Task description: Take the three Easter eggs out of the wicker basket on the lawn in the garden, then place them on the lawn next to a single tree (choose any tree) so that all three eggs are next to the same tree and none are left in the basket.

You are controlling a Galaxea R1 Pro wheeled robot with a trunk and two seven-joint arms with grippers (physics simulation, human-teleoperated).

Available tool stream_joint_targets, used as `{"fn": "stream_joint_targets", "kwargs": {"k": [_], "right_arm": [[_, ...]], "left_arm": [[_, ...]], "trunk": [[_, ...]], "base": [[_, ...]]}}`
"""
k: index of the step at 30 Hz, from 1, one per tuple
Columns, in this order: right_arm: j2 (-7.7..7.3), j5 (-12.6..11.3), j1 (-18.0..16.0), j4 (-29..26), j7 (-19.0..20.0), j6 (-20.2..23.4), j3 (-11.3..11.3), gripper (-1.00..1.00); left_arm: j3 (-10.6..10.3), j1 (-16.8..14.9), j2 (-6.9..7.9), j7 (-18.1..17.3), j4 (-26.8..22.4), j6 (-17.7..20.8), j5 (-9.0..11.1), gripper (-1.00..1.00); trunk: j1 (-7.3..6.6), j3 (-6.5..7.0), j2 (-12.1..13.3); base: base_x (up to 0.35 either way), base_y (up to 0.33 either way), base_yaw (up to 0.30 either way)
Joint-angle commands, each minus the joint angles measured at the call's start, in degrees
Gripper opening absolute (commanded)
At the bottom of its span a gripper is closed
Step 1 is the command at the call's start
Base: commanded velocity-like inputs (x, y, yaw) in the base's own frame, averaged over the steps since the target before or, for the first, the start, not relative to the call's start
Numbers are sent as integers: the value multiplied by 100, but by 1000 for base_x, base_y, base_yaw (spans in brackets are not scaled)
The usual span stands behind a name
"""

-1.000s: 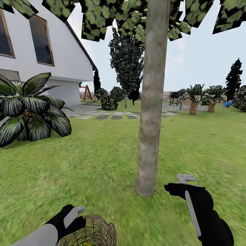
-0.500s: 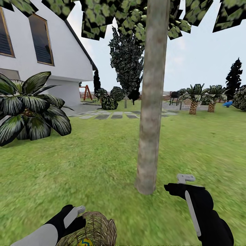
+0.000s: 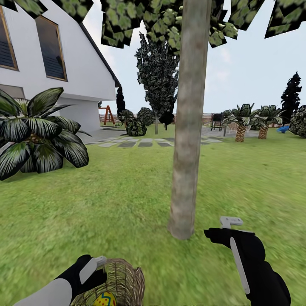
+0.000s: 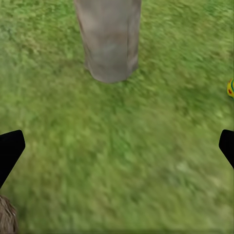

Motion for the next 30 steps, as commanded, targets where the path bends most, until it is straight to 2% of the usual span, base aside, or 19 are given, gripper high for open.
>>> {"fn": "stream_joint_targets", "kwargs": {"k": [1, 30], "right_arm": [[3, 53, -5, -6, 40, 24, -8, 100], [-8, 63, -5, -58, 40, 30, -12, 100]], "left_arm": [[-48, -2, 4, 40, -13, 26, 61, 100], [-66, -37, -4, 32, -23, 70, 54, 100]], "trunk": [[22, -25, -45], [659, -546, -1208]], "base": [[0, 0, 0], [0, 0, 0]]}}
